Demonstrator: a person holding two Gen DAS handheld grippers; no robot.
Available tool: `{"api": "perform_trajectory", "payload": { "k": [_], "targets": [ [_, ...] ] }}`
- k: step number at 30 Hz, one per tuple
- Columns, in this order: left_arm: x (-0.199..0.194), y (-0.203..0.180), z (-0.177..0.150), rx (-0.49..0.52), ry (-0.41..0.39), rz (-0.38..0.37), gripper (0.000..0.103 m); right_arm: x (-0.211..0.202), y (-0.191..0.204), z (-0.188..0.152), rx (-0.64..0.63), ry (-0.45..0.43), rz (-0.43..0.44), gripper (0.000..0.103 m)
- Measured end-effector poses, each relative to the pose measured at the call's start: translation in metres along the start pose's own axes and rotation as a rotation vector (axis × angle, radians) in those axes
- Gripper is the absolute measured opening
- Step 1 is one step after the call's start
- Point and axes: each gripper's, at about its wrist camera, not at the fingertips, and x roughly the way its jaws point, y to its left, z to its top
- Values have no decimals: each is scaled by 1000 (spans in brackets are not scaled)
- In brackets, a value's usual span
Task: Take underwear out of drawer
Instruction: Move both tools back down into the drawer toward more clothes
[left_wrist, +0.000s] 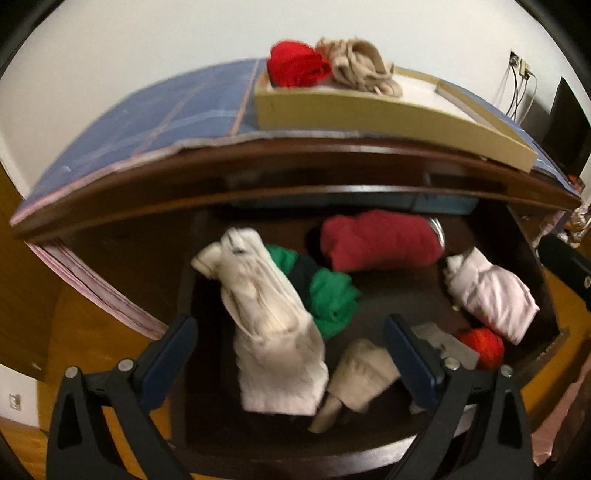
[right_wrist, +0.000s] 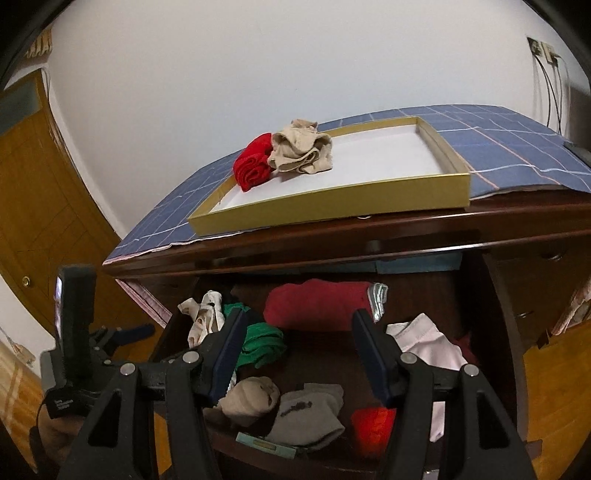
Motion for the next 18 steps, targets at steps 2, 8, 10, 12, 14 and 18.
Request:
{"api": "perform_trajectory", "payload": {
  "k": [2,8,10,12,14,18],
  "targets": [
    [5,0,-4,-6,29,-18,96,-2,-3,0,11,-4,0,61],
    [28,2,-10,-1,113,55,88,-8,-10,-2,32,-9,6,61],
    [37,4,-10,-15,145,60,88,-10,-12,-1,36,-12,3,61],
    [47,7,-12,-36,189,41,88,-12,-15,0,43,-16,1,61],
    [58,9,-15,-66,243,13,89,-15,-19,2,53,-23,-4,61],
    [66,-1,-15,-26,232,40,86,-26,-32,8,72,-48,-19,61]
  ]
}}
